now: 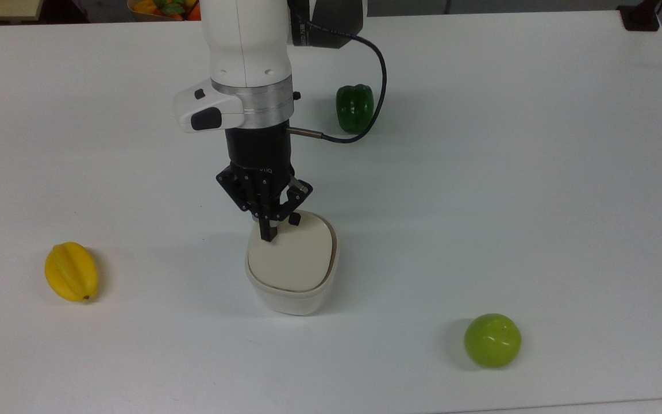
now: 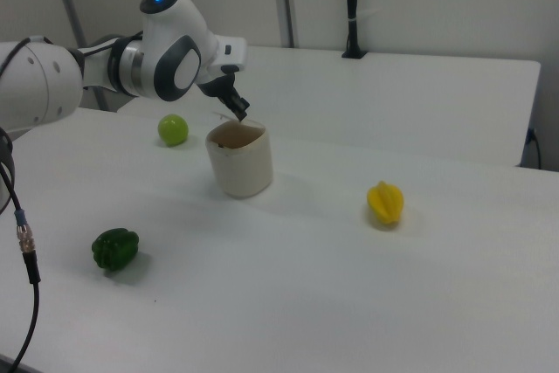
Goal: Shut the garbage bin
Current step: 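Push the raised lid down onto the bin rim with the gripper, then press the gripper down on the closed lid to seat it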
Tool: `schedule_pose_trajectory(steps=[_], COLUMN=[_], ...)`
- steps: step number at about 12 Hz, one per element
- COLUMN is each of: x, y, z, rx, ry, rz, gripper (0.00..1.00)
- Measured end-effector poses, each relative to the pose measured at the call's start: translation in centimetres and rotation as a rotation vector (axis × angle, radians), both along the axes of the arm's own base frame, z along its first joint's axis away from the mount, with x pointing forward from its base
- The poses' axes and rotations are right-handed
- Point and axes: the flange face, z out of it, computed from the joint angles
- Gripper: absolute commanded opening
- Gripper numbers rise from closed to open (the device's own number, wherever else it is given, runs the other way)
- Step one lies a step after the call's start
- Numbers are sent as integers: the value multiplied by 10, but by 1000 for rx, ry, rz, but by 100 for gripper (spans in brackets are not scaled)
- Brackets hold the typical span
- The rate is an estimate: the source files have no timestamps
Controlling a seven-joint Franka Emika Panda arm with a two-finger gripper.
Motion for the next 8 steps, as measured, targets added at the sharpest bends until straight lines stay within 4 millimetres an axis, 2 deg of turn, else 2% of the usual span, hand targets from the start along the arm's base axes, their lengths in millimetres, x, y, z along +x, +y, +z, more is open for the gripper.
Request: schedule_pose_trajectory(steps=[3,8], x=[-8,-12], y=[2,6], z=[-8,-25], rx=[6,5], ry=[108,166], rz=[43,62], gripper=[0,0])
